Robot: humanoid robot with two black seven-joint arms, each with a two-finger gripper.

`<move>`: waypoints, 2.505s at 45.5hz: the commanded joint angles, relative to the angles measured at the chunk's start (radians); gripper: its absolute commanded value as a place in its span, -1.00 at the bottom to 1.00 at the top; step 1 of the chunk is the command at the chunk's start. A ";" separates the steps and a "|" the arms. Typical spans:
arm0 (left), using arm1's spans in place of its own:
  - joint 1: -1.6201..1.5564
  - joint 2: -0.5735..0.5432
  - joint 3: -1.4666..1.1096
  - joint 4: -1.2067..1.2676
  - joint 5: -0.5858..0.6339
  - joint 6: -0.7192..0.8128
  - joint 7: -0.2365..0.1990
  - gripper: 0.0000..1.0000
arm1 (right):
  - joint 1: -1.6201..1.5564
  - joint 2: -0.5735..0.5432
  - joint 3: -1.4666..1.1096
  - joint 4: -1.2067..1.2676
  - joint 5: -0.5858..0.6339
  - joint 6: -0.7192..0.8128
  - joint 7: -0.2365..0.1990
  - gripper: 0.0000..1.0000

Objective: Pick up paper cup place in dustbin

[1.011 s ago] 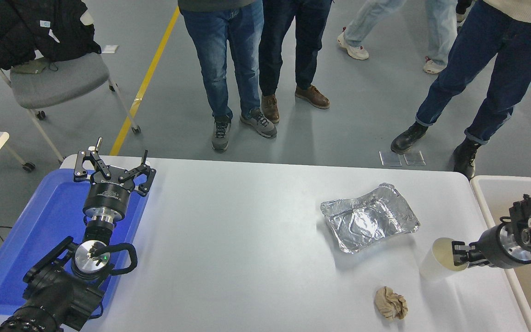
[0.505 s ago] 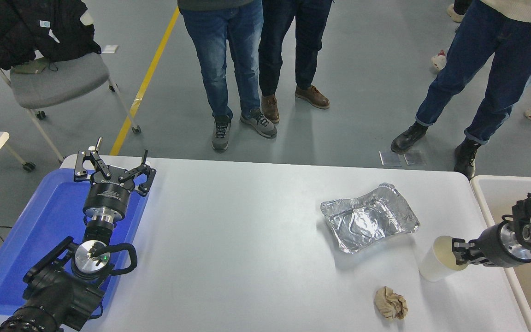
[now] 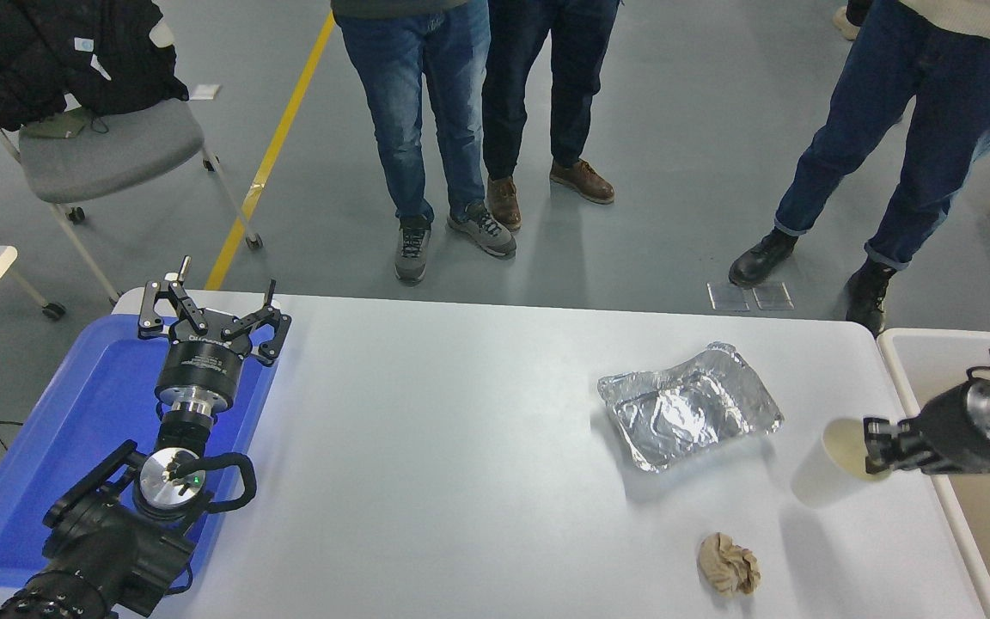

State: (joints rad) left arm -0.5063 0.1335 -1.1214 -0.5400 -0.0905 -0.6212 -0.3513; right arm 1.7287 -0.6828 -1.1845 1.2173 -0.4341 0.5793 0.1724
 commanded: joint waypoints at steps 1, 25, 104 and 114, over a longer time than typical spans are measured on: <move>0.000 0.000 0.000 0.000 0.000 0.000 0.000 1.00 | 0.256 -0.014 -0.107 0.082 -0.008 0.184 0.001 -1.00; 0.000 0.000 0.000 0.000 0.000 0.000 0.000 1.00 | 0.621 -0.008 -0.202 0.100 -0.008 0.206 -0.001 -1.00; 0.000 0.000 0.000 0.000 0.000 0.000 0.000 1.00 | 0.537 -0.342 -0.465 -0.191 -0.121 0.206 -0.005 -1.00; 0.002 0.000 0.000 0.000 0.000 0.000 0.000 1.00 | 0.237 -0.345 -0.219 -0.326 -0.114 0.206 -0.005 -1.00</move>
State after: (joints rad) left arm -0.5062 0.1335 -1.1215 -0.5400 -0.0905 -0.6212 -0.3514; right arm 2.2236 -1.0153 -1.6017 1.0238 -0.5519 0.7854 0.1670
